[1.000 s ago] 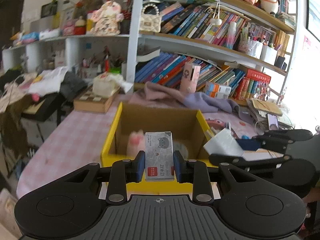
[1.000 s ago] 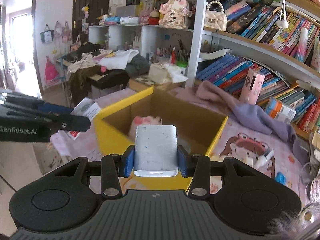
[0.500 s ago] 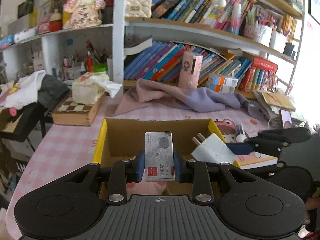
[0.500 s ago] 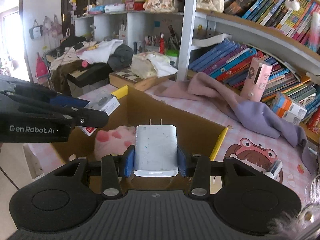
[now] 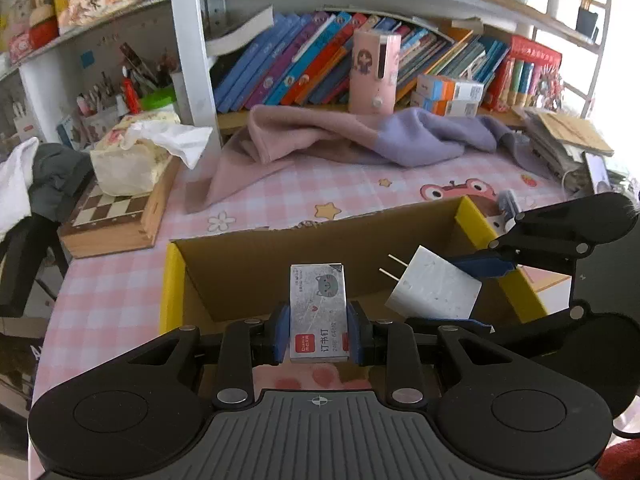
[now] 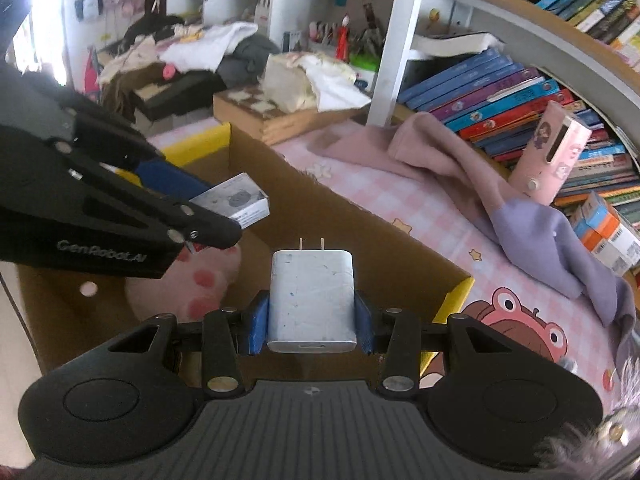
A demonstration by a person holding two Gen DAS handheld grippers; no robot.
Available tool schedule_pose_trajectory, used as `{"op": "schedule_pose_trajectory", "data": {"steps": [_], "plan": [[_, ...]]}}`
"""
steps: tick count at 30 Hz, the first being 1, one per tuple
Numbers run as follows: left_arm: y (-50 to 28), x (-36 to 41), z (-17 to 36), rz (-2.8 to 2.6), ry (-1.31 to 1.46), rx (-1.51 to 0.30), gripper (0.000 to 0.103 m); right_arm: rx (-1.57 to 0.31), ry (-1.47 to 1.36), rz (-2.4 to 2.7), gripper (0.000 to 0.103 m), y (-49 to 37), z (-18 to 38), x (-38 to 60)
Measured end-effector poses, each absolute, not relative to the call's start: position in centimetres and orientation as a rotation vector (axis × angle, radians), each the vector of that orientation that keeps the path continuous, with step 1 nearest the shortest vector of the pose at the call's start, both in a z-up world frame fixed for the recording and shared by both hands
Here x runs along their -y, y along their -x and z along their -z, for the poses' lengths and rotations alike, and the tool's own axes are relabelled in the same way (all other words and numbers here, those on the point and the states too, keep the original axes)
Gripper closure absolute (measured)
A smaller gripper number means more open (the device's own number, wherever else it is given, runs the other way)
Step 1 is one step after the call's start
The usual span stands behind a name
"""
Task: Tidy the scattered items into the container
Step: 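Lower the charger and card box into the yellow box and open both grippers, then withdraw both open grippers from the yellow box back over the table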
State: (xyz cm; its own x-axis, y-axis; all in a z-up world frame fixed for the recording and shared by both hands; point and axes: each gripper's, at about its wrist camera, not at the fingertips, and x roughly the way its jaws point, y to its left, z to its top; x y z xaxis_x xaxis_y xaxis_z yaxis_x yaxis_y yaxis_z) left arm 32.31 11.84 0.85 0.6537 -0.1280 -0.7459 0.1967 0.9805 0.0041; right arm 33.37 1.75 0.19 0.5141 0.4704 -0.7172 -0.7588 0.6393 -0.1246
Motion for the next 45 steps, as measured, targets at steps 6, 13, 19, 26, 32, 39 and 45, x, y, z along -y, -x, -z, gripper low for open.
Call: {"op": "schedule_pose_trajectory", "data": {"steps": [6, 13, 19, 26, 32, 39, 45], "plan": [[-34.7, -11.6, 0.6, 0.19, -0.088, -0.911, 0.075, -0.712, 0.565, -0.797, 0.062, -35.1, 0.6, -3.2], [-36.1, -10.6, 2.0, 0.197, -0.127, -0.963, 0.075, -0.774, 0.663, -0.816, 0.062, -36.8, 2.1, -4.2], [-36.4, -10.7, 2.5, 0.185, -0.13, -0.982, 0.074, -0.785, 0.673, -0.827, 0.062, -37.0, 2.6, -4.6], [-35.8, -10.6, 2.2, 0.201, -0.136, -0.954, 0.067, -0.774, 0.661, -0.828, 0.06, -37.1, 2.6, -4.6], [-33.8, -10.7, -0.5, 0.106, -0.158, -0.822, 0.027, -0.723, 0.615, -0.833, 0.053, -36.5, 1.3, -4.3], [-30.2, -11.1, -3.7, 0.047, -0.142, -0.705, 0.017, -0.627, 0.542, -0.853, 0.05, -34.3, -1.8, -3.1], [-26.8, -11.5, -5.5, -0.004, -0.105, -0.653, 0.011, -0.567, 0.505, -0.844, 0.049, -31.7, -3.8, -1.9]]}}
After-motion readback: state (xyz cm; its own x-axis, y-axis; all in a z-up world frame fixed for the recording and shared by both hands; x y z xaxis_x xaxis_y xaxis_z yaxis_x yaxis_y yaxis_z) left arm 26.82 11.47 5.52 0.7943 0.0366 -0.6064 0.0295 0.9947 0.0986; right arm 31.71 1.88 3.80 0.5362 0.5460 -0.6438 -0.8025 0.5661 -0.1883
